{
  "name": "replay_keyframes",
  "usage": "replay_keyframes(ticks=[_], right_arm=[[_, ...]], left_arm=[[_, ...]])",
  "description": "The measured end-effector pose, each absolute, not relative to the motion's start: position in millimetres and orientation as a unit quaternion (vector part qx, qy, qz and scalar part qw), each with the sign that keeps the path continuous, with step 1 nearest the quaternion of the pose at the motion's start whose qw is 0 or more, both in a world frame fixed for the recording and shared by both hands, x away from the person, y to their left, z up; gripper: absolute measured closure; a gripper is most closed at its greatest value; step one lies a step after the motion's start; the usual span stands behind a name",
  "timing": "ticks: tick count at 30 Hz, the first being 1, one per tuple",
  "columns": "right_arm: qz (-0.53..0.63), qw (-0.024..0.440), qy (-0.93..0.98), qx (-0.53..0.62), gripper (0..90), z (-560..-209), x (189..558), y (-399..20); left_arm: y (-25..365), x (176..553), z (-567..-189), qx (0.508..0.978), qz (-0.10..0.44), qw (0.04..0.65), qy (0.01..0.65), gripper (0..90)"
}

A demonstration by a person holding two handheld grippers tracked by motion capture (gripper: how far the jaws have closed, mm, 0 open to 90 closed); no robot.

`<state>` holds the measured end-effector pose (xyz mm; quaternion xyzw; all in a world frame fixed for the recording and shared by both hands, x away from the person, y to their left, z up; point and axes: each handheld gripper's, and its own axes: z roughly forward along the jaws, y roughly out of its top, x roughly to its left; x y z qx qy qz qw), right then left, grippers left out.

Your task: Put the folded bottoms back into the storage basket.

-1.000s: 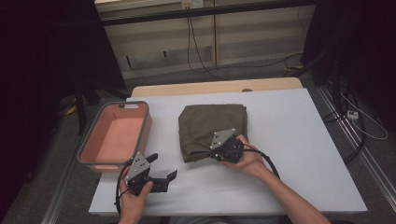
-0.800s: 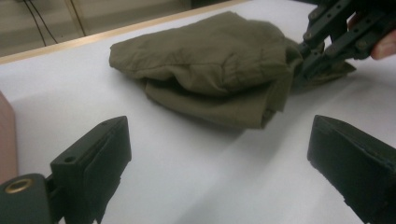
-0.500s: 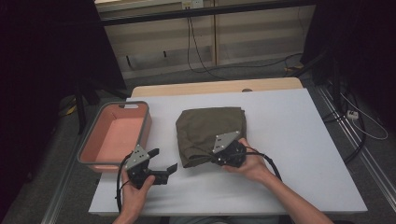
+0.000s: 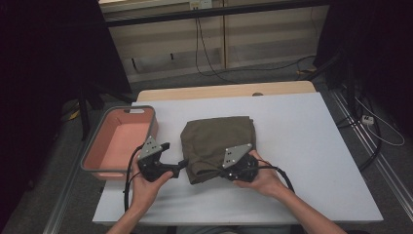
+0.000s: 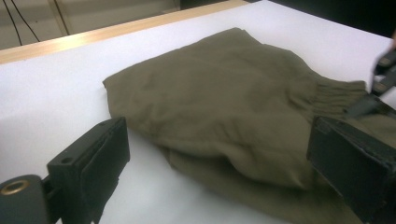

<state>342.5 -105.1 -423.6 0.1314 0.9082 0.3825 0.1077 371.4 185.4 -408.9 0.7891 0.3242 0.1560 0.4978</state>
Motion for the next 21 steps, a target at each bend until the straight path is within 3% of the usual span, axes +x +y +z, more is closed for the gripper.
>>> replay_keyframes(ticks=[6, 9, 12, 21], right_arm=[[0.386, 0.103, 0.908, 0.126, 82.6, -421.8, 336.0, -104.0], [0.386, 0.101, 0.909, 0.124, 82.6, -422.4, 333.1, -103.5], [0.387, 0.099, 0.909, 0.122, 82.6, -422.0, 331.5, -103.3], [0.390, 0.095, 0.908, 0.118, 82.6, -421.1, 326.1, -100.8]], left_arm=[[174.5, 391.7, -408.7, 0.798, 0.151, 0.483, 0.327, 6.1], [171.7, 400.6, -407.0, 0.801, 0.183, 0.467, 0.327, 6.3], [172.4, 410.9, -409.2, 0.794, 0.157, 0.474, 0.347, 6.2], [161.1, 435.6, -414.4, 0.807, 0.162, 0.453, 0.343, 6.1]])
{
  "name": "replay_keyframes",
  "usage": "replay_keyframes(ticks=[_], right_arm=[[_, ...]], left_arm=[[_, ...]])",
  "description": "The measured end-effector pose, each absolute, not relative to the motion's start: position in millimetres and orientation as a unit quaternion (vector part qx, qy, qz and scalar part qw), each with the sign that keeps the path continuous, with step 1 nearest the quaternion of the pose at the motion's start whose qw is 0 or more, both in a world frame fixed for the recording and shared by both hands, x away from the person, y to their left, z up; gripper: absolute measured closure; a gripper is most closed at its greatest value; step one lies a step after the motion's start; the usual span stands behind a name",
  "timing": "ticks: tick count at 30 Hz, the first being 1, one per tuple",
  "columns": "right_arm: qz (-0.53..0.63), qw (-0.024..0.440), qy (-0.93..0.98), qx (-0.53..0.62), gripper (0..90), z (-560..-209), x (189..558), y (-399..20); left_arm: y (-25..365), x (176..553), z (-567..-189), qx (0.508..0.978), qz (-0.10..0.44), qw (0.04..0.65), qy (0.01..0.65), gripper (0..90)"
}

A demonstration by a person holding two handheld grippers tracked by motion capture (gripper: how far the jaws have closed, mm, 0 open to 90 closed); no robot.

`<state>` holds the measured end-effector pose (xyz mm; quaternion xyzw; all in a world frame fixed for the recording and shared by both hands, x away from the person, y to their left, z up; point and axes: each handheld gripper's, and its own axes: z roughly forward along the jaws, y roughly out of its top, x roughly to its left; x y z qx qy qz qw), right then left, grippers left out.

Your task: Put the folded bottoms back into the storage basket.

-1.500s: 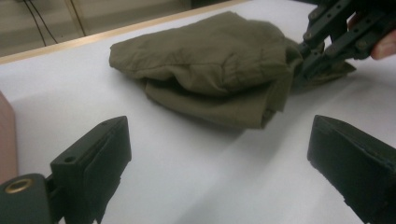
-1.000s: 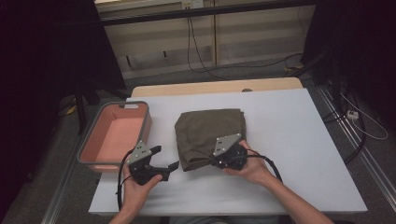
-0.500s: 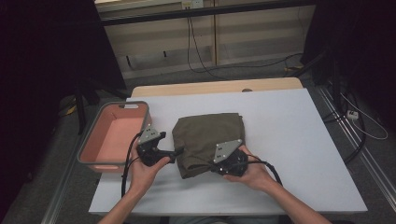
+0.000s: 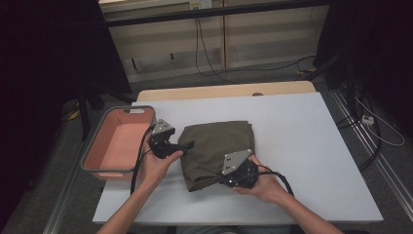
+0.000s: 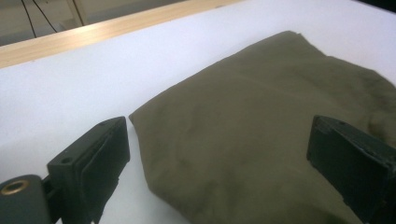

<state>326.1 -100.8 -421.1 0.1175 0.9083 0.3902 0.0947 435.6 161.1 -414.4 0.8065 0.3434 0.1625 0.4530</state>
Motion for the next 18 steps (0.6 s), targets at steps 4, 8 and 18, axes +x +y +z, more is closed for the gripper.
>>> replay_keyframes(ticks=[4, 8, 18], right_arm=[[0.384, 0.098, 0.911, 0.115, 82.6, -422.0, 324.7, -98.9], [0.383, 0.097, 0.911, 0.115, 82.5, -422.4, 324.4, -98.6], [0.386, 0.094, 0.910, 0.115, 82.5, -422.9, 324.9, -99.4]], left_arm=[[156.8, 449.8, -415.6, 0.807, 0.173, 0.446, 0.347, 6.0], [153.6, 466.7, -422.0, 0.812, 0.170, 0.429, 0.358, 7.7], [147.6, 506.2, -444.2, 0.803, 0.148, 0.417, 0.399, 23.8]])
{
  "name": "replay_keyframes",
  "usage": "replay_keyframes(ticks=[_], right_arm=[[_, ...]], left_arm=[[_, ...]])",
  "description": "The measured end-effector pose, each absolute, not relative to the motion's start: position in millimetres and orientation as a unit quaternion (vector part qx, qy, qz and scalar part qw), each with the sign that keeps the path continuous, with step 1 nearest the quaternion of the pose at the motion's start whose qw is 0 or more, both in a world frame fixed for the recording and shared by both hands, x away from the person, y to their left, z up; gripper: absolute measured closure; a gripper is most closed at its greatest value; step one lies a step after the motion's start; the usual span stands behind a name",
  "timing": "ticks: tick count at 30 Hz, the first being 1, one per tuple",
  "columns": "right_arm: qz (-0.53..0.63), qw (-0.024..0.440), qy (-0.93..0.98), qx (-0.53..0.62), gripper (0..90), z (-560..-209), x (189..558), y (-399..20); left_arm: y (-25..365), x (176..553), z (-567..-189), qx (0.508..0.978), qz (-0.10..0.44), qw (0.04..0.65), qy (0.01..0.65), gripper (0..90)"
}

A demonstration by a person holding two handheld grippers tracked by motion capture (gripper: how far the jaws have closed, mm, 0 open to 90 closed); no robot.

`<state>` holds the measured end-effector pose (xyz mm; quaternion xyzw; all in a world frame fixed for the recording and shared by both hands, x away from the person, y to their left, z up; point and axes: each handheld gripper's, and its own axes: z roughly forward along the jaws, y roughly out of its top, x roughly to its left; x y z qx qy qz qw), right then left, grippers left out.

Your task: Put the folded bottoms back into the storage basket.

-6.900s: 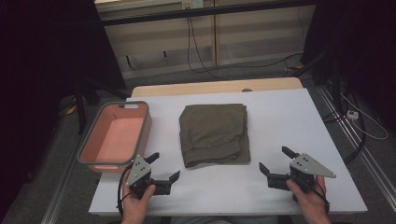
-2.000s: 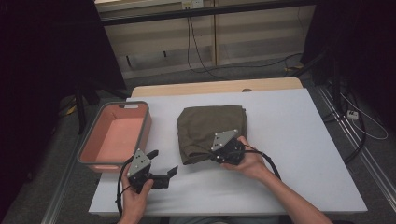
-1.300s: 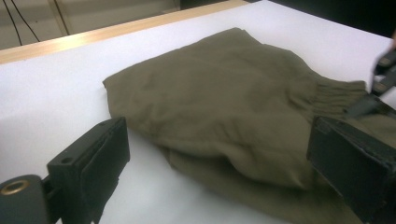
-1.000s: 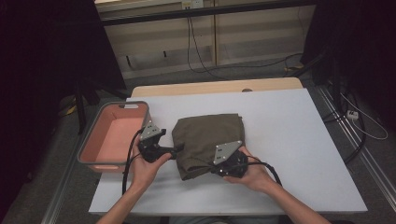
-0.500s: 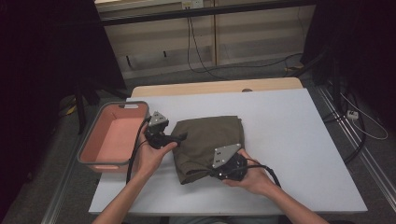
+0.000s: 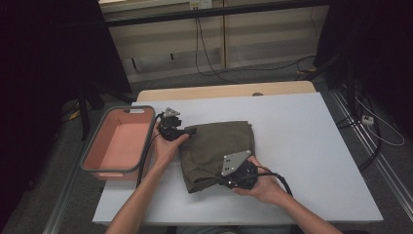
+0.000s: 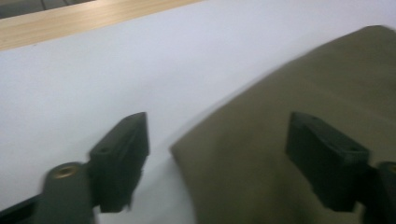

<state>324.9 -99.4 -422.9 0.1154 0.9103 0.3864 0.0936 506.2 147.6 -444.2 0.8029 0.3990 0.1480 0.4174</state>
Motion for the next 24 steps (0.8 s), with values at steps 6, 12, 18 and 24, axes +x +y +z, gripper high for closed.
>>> replay_keyframes(ticks=[6, 12, 18, 24], right_arm=[[0.386, 0.093, 0.911, 0.115, 82.5, -423.4, 325.4, -99.4], [0.387, 0.093, 0.910, 0.114, 82.4, -423.9, 325.5, -99.3], [0.385, 0.094, 0.911, 0.114, 82.3, -424.8, 325.0, -98.3], [0.383, 0.096, 0.912, 0.113, 82.3, -424.4, 324.1, -97.9]], left_arm=[[151.4, 521.5, -453.3, 0.798, 0.115, 0.411, 0.427, 36.4], [149.2, 524.3, -459.8, 0.806, 0.109, 0.394, 0.428, 39.2], [147.8, 523.3, -461.8, 0.816, 0.096, 0.393, 0.412, 50.4], [143.4, 520.6, -460.6, 0.823, 0.088, 0.392, 0.402, 60.1]])
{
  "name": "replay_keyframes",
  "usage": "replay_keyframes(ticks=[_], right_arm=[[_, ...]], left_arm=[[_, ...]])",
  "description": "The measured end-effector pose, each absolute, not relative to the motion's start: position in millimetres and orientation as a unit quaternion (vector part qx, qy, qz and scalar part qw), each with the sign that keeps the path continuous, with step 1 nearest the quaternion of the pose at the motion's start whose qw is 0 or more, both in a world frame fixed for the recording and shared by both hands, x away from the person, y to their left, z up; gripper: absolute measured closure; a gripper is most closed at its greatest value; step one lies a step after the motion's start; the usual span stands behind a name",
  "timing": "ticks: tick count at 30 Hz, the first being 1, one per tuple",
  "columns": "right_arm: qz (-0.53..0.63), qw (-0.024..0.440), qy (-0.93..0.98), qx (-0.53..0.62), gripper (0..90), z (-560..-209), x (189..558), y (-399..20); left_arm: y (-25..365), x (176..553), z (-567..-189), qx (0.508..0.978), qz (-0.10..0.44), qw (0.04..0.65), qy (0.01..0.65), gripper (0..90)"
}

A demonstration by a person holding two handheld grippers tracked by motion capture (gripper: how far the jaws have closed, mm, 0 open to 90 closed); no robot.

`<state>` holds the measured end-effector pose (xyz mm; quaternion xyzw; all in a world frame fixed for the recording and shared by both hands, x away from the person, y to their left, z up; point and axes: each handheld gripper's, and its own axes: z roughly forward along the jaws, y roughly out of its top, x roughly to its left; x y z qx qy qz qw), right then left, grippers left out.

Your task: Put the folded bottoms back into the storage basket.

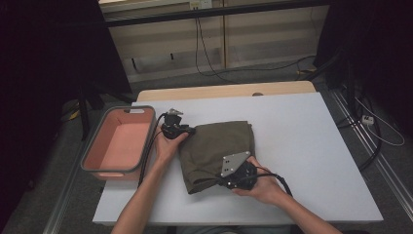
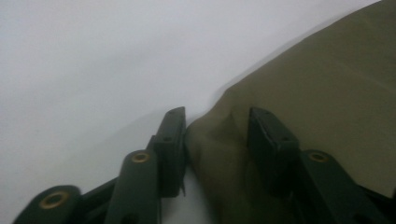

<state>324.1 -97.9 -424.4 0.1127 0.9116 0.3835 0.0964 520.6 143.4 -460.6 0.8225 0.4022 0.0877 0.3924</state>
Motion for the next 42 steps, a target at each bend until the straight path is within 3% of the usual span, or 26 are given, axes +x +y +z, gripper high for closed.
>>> replay_keyframes(ticks=[2, 9, 42], right_arm=[[0.383, 0.096, 0.912, 0.113, 82.3, -424.6, 324.1, -97.8], [0.390, 0.099, 0.908, 0.117, 82.4, -423.6, 323.6, -98.8], [0.461, 0.099, 0.874, 0.122, 82.7, -403.7, 325.9, -105.5]], left_arm=[[142.0, 518.5, -460.2, 0.825, 0.071, 0.397, 0.396, 74.1], [140.1, 515.1, -457.1, 0.833, 0.083, 0.393, 0.381, 85.5], [156.6, 502.0, -402.5, 0.786, 0.111, 0.489, 0.362, 86.9]])
